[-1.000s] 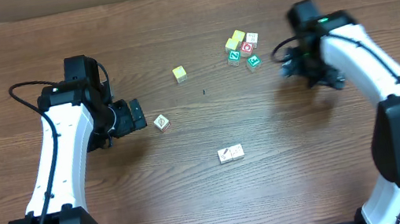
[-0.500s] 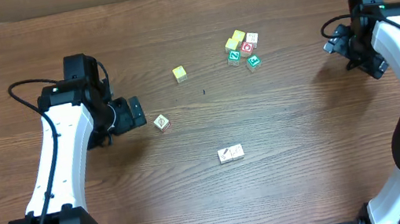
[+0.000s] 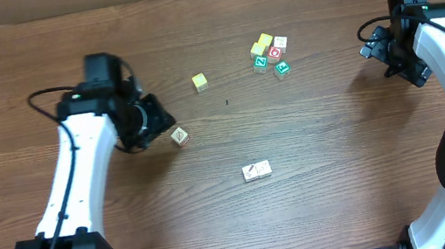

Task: Flip 3 blocks
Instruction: 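Move the left gripper down over the leaf block, then lower the left gripper and close it on the leaf block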

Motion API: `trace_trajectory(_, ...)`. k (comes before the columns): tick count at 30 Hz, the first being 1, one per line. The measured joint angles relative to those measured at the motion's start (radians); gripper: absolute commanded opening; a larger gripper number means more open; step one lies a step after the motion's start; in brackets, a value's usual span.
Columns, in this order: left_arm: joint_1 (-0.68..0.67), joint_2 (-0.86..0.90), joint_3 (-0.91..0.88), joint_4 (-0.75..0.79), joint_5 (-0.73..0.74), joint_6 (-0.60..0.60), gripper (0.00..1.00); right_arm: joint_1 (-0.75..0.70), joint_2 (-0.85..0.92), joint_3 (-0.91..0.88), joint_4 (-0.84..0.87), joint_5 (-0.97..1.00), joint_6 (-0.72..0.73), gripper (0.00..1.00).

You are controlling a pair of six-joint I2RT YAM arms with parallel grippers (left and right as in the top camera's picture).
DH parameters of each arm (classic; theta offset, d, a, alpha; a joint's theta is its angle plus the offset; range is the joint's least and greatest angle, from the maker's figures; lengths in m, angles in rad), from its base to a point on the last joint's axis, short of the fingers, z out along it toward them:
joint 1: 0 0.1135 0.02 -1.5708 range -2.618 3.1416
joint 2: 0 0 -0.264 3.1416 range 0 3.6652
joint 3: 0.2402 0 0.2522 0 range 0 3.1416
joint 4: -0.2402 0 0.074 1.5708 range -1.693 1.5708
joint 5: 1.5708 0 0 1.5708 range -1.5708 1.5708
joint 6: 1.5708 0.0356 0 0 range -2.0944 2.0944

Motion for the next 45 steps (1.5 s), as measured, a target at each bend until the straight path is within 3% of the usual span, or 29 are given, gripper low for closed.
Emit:
trace_trajectory(6, -0.220, 0.062, 0.000, 0.028, -0.183, -0.156, 0.55, 0.000, 0.000, 0.000, 0.000, 0.000, 0.000, 1.00)
trace_trajectory(8, -0.257, 0.096, 0.002, 0.044, -0.209, -0.189, 0.55, 0.000, 0.000, 0.000, 0.000, 0.000, 0.000, 1.00)
trace_trajectory(9, -0.258, 0.114, 0.007, 0.044, -0.209, -0.196, 0.54, 0.000, 0.000, 0.000, 0.000, 0.000, 0.000, 1.00)
trace_trajectory(11, -0.237, 0.165, 0.040, 0.025, -0.207, -0.214, 0.43, 0.000, 0.000, 0.000, 0.000, 0.000, 0.001, 1.00)
trace_trajectory(15, -0.180, 0.248, 0.141, -0.067, -0.222, -0.221, 0.45, 0.000, 0.000, 0.000, 0.000, 0.000, 0.000, 1.00)
trace_trajectory(24, -0.197, 0.300, 0.167, -0.080, -0.346, -0.222, 0.61, 0.000, 0.000, 0.000, 0.000, 0.000, 0.000, 1.00)
trace_trajectory(28, -0.220, 0.358, 0.167, -0.081, -0.363, -0.222, 0.62, 0.000, 0.000, 0.000, 0.001, 0.000, 0.000, 1.00)
trace_trajectory(31, -0.222, 0.401, 0.167, -0.086, -0.366, -0.222, 0.64, 0.000, 0.000, 0.000, 0.000, 0.000, 0.000, 1.00)
trace_trajectory(34, -0.215, 0.422, 0.167, -0.086, -0.369, -0.219, 0.81, 0.000, 0.000, 0.000, 0.000, 0.000, 0.000, 1.00)
trace_trajectory(40, -0.175, 0.425, 0.167, -0.081, -0.361, -0.218, 0.84, 0.000, 0.000, 0.000, 0.000, 0.000, 0.000, 1.00)
trace_trajectory(45, -0.121, 0.425, 0.168, -0.045, -0.259, -0.162, 0.93, 0.000, 0.000, 0.000, 0.000, 0.000, 0.000, 1.00)
